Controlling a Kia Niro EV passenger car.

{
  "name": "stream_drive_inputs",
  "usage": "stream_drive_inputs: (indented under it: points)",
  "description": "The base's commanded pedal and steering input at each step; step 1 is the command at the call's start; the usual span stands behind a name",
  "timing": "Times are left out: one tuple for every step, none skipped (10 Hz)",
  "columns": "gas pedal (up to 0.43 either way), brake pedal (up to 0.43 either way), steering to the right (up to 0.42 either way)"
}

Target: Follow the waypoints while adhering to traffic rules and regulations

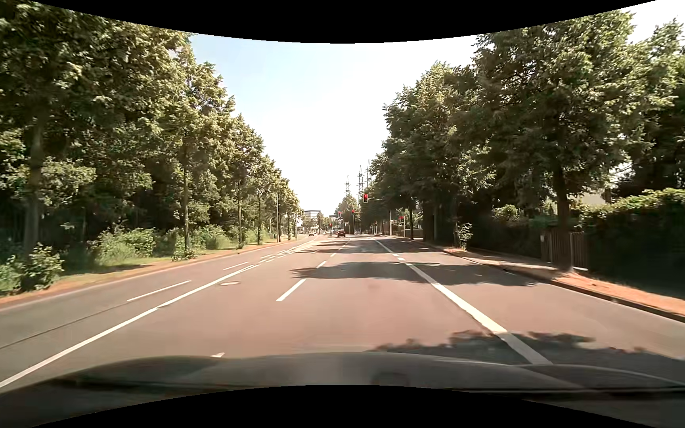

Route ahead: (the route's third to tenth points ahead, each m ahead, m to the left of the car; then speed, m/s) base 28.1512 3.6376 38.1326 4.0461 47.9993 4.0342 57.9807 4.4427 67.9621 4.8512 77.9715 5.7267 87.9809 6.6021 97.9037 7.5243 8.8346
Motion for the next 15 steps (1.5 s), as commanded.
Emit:
stream_drive_inputs:
  points:
    - [0.059, 0.018, -0.004]
    - [0.059, 0.018, -0.004]
    - [0.059, 0.018, -0.003]
    - [0.059, 0.018, -0.001]
    - [0.059, 0.018, 0.0]
    - [0.087, 0.018, 0.0]
    - [0.087, 0.018, 0.001]
    - [0.087, 0.018, 0.001]
    - [0.079, 0.018, 0.001]
    - [0.079, 0.018, 0.0]
    - [0.067, 0.018, 0.001]
    - [0.067, 0.018, 0.001]
    - [0.067, 0.018, 0.001]
    - [0.067, 0.018, 0.0]
    - [0.067, 0.018, 0.001]
